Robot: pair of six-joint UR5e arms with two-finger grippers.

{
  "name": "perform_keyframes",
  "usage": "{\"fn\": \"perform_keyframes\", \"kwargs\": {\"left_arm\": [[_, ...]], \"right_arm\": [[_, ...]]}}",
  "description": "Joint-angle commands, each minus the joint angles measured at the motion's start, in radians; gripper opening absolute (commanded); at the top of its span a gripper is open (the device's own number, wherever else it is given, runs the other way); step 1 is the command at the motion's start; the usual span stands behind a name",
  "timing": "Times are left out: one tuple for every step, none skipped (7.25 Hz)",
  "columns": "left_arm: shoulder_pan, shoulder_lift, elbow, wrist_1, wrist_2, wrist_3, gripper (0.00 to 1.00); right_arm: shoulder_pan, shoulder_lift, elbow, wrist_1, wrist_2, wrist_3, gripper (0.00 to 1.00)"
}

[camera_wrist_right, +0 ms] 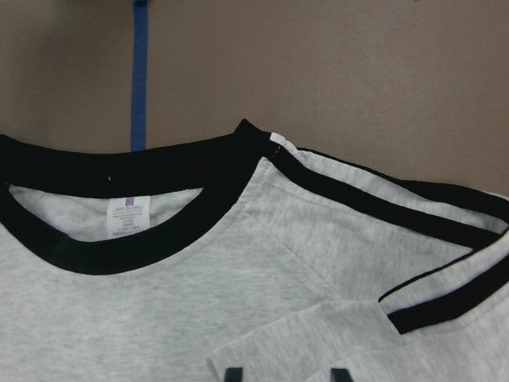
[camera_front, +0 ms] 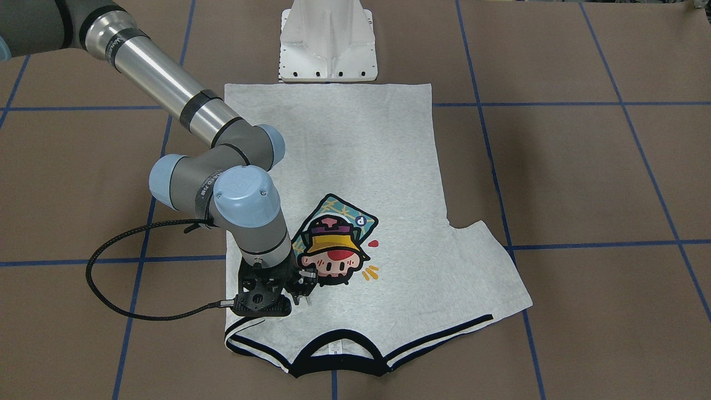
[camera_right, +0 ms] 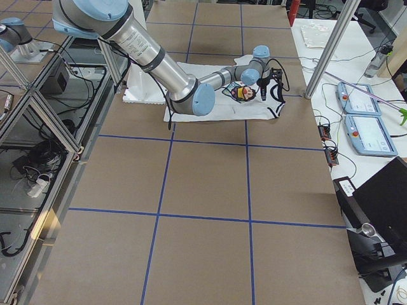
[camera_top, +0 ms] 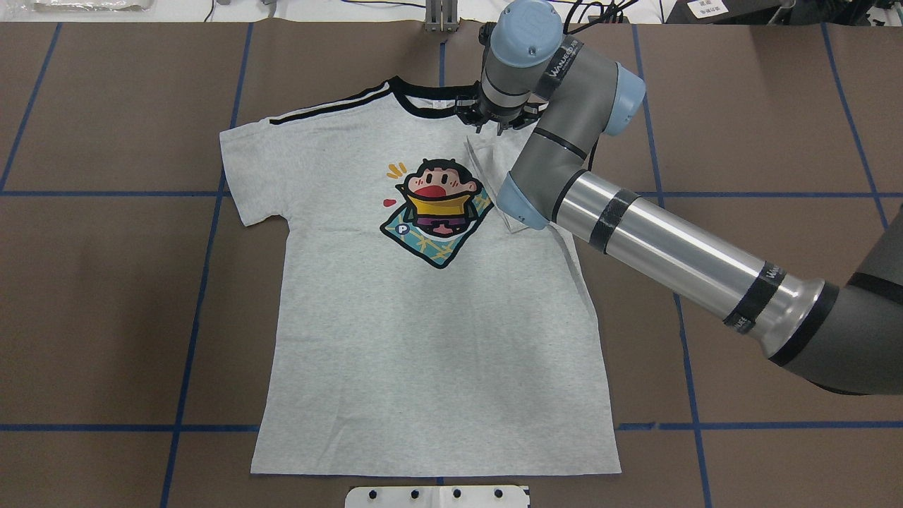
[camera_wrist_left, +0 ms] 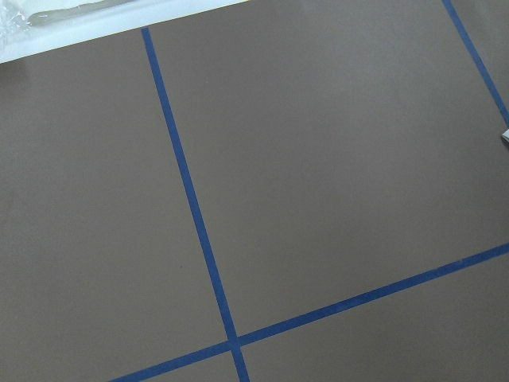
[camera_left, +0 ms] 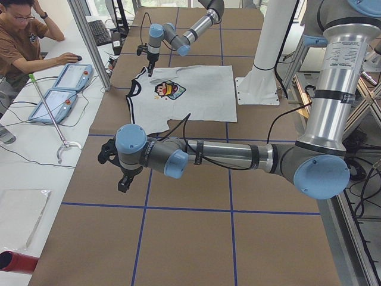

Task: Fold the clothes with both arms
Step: 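Fold the sleeve inward toward the black collar with the right gripper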

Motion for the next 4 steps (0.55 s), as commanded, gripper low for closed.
{"fn": "perform_keyframes", "kwargs": {"left_arm": [[0.0,-0.005,0.005,0.0,0.0,-0.036,1.0],[0.0,-0.033,0.024,-0.002,0.0,-0.079,1.0],[0.009,-0.045,0.032,-0.011,0.0,-0.151,1.0],[0.059,-0.047,0.04,-0.096,0.003,-0.272,1.0]], "right_arm": [[0.007,0.002,0.002,-0.001,0.004,-0.006,0.99],[0.026,0.001,0.006,-0.003,0.014,-0.01,0.99],[0.062,0.001,0.009,-0.011,0.078,-0.018,0.98],[0.108,0.001,0.035,-0.053,0.167,-0.02,0.99]]}}
